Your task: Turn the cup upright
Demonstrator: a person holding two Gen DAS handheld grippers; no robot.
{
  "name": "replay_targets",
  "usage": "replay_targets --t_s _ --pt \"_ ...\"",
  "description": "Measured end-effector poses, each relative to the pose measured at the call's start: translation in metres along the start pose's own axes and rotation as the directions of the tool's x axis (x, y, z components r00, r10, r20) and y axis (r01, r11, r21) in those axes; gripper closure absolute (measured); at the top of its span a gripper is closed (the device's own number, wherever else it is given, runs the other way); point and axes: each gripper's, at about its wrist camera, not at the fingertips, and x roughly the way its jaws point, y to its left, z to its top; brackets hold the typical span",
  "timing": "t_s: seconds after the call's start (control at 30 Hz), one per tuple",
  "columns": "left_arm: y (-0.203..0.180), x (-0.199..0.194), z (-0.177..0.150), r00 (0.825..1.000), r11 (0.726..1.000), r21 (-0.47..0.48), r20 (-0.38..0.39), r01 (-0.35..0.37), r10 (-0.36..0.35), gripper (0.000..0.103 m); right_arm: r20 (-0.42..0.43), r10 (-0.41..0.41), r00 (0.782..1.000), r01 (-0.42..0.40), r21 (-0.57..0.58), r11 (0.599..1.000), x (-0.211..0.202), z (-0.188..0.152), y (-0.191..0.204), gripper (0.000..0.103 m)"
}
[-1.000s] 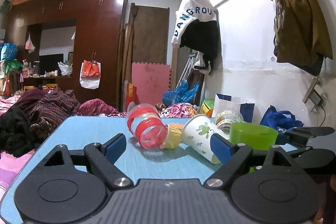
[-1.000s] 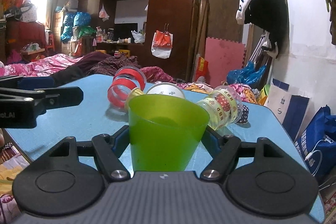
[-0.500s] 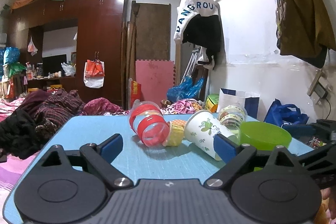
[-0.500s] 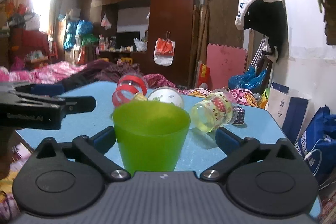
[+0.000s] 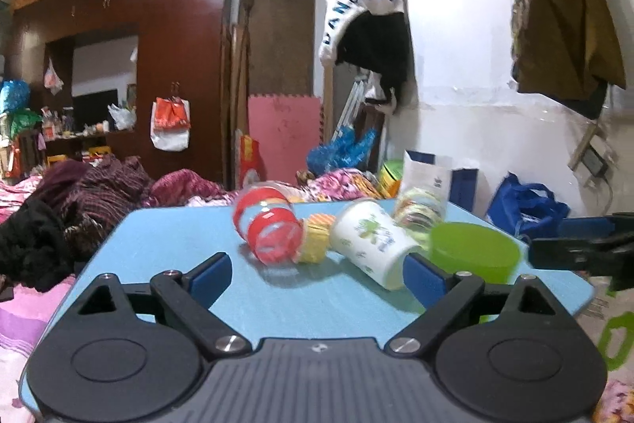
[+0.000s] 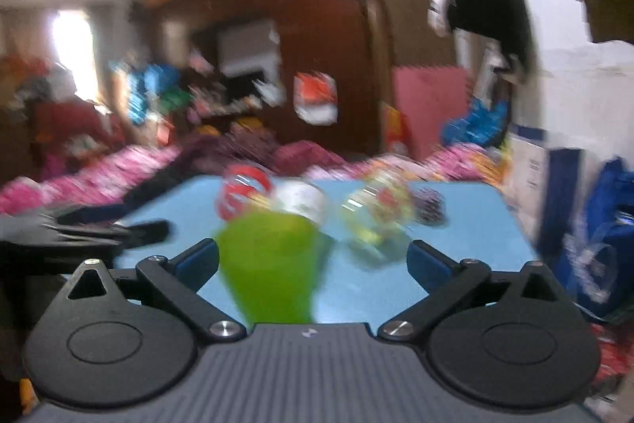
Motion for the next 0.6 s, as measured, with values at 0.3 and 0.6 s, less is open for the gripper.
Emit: replay_targets --t_s 0.3,0.6 --pt "-0.029 -0.03 0.005 0.998 0.998 0.043 -0.051 -0.046 0.048 0.008 -0.032 -0.016 0.999 0.017 0.036 0.999 -0.016 -0.007 -0.015 0.001" --pt "-0.038 -0.019 0.0 0.995 0.999 0.041 -0.092 -0.032 0.036 0.008 -0.05 0.001 0.999 0.001 0.04 0.999 -0.008 -0.01 -0.012 0.001"
